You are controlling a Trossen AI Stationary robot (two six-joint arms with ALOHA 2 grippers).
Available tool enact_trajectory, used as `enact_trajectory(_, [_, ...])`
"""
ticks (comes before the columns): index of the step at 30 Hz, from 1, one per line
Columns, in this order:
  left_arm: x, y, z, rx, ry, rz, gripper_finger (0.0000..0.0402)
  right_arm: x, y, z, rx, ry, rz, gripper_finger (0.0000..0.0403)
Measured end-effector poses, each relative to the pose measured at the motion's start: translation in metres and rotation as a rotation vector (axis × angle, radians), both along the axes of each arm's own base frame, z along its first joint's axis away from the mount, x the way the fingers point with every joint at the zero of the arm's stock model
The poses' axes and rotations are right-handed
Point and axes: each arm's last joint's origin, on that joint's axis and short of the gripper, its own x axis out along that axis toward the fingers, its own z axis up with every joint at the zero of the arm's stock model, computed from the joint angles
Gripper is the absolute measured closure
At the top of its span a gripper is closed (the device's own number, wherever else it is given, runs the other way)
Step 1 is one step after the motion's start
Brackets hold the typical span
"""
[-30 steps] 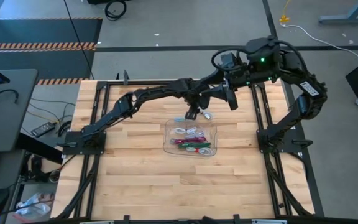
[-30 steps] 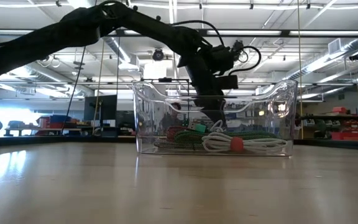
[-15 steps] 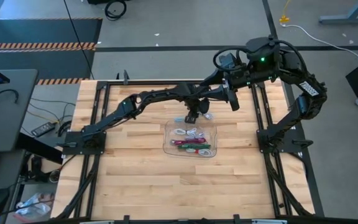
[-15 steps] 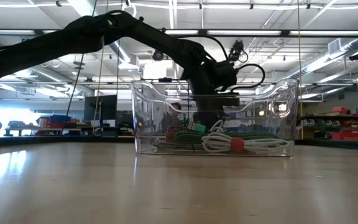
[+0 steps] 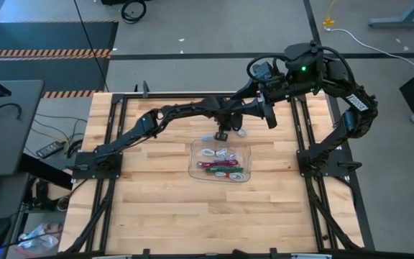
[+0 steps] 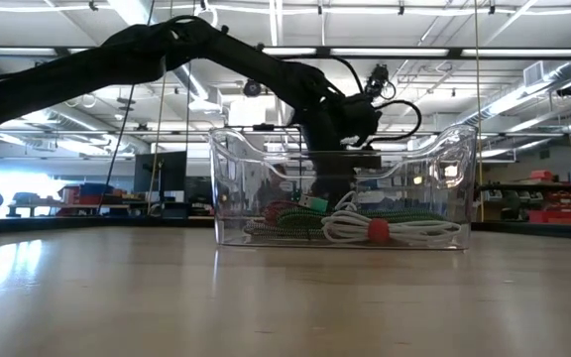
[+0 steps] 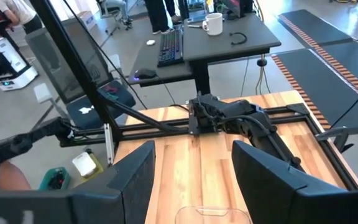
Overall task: Pick and place USB-C Cables
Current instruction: Put the light blue charger cable into the transparent bin
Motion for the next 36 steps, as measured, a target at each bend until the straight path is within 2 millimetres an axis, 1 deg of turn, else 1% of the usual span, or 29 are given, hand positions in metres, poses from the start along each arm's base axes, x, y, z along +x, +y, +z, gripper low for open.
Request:
enact_trajectory(2, [-0.002,-0.002,0.008,-0.017,0.003,0.034,0.0386,0.000,0.000,0.000,-0.004,0.000,0.001,0.0186])
enact_trajectory(4, [-0.005,-0.004,0.024,-0.027,-0.018,0.067,0.0386,0.000,0.000,0.000,-0.013,-0.001,0.004,0.0189])
enact_trajectory(9, [-0.014,-0.011,0.079,-0.019,-0.118,0.102,0.0391,0.000,0.000,0.000,-0.032,-0.004,0.009,0.0196])
enact_trajectory(13, [-0.029,-0.014,0.123,-0.009,-0.181,0.137,0.0391,0.000,-0.002,0.002,-0.064,-0.026,0.009,0.0199])
enact_trajectory(17, [-0.049,-0.016,0.162,0.015,-0.213,0.160,0.0391,-0.004,-0.008,0.007,-0.137,-0.075,-0.033,0.0199])
enact_trajectory(20, [-0.065,-0.019,0.186,0.055,-0.219,0.186,0.0391,-0.006,-0.015,0.011,-0.199,-0.098,-0.124,0.0198])
enact_trajectory(24, [-0.091,-0.026,0.222,0.118,-0.235,0.241,0.0391,-0.009,-0.026,0.011,-0.273,-0.080,-0.255,0.0198])
enact_trajectory(30, [-0.126,-0.037,0.261,0.170,-0.252,0.283,0.0391,-0.013,-0.045,0.011,-0.316,-0.056,-0.364,0.0202])
enact_trajectory(36, [-0.160,-0.058,0.297,0.207,-0.293,0.303,0.0391,-0.019,-0.061,0.011,-0.330,-0.042,-0.436,0.0206])
